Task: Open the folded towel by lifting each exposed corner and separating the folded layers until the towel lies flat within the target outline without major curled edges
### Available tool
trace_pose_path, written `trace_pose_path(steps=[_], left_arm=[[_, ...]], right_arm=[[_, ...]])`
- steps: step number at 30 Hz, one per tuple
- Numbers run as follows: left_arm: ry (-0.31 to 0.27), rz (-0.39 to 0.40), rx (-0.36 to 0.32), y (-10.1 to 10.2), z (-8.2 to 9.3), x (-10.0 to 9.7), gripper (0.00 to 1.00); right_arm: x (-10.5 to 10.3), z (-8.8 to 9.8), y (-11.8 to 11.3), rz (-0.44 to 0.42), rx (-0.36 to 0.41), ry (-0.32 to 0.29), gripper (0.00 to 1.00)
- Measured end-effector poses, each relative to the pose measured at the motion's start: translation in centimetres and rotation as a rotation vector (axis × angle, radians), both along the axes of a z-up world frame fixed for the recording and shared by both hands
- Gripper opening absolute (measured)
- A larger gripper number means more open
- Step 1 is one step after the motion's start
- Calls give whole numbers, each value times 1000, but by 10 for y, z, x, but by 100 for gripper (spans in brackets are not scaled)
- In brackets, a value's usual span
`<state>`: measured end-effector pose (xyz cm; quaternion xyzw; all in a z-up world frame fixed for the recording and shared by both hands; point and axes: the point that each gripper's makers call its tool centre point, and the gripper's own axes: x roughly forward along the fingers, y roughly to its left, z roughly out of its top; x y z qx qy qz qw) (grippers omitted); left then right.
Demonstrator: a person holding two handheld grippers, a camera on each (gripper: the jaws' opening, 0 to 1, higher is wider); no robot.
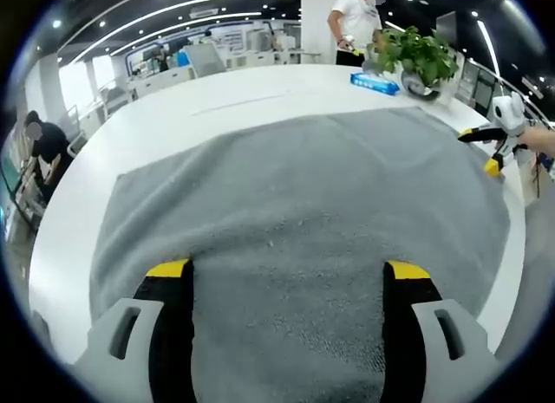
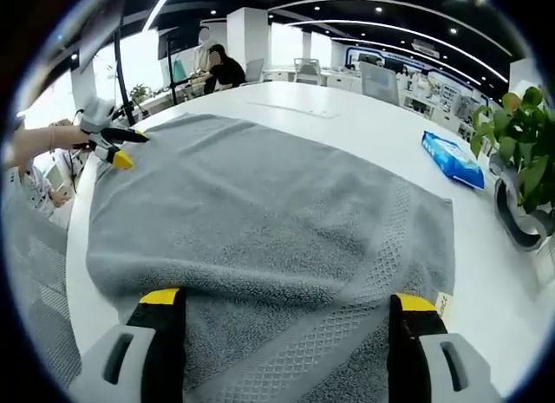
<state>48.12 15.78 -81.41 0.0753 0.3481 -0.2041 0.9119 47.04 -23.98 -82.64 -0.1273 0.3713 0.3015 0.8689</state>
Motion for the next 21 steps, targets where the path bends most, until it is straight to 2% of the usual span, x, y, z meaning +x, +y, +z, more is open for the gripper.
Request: trace_pose_path(steps=[12, 21], left_arm=[[-55, 11, -27, -8, 2, 21, 91], [-76, 16, -37, -10, 3, 25, 92]], right_arm=[[26, 2, -8, -10, 21, -27, 98], [21, 3, -11, 4, 27, -31, 98]])
